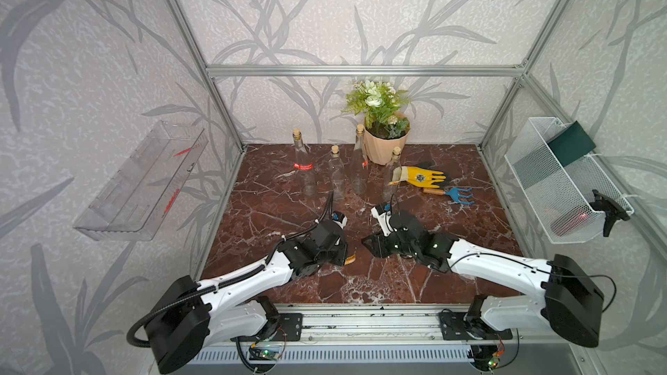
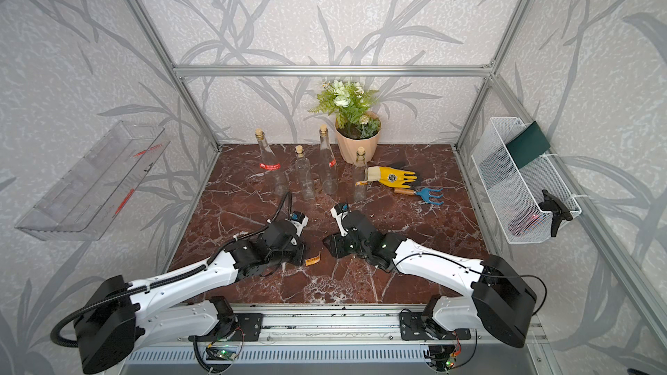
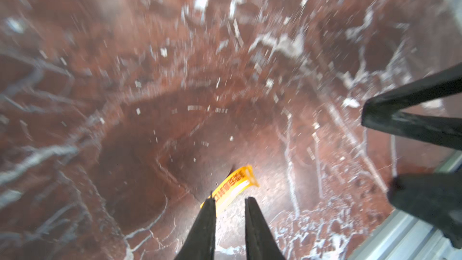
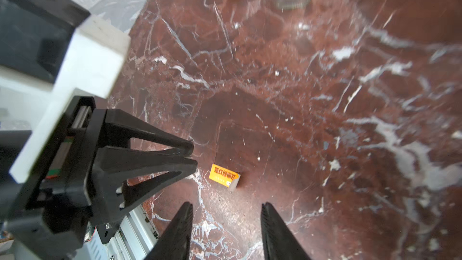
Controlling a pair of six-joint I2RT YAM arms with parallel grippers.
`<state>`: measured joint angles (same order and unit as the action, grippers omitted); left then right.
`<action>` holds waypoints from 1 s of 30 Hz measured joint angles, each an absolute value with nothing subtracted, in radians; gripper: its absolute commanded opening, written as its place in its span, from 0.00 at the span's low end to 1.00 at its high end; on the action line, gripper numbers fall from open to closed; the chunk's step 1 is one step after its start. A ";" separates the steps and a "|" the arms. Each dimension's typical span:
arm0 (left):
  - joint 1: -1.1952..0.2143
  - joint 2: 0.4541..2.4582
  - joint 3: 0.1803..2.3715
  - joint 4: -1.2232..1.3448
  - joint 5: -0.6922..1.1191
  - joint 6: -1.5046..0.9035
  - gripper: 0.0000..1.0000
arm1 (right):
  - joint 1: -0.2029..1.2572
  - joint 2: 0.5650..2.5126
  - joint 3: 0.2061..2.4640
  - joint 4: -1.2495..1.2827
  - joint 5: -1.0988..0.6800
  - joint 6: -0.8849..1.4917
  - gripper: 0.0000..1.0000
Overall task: Remove the label from the bottle
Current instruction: Place the label at the center of the board.
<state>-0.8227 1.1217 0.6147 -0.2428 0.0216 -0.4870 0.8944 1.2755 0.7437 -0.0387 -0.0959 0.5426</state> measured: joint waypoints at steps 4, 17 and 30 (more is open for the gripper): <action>-0.804 1.070 0.680 -0.281 0.001 -0.458 0.30 | 0.843 1.174 0.792 -0.109 -0.067 0.437 0.48; -0.637 1.185 0.876 -0.316 0.111 -0.376 0.43 | 0.540 1.141 1.085 -0.316 -0.119 0.183 0.52; -0.612 1.288 0.983 -0.302 0.163 -0.348 0.66 | 0.448 1.361 1.187 -0.285 -0.170 0.071 0.66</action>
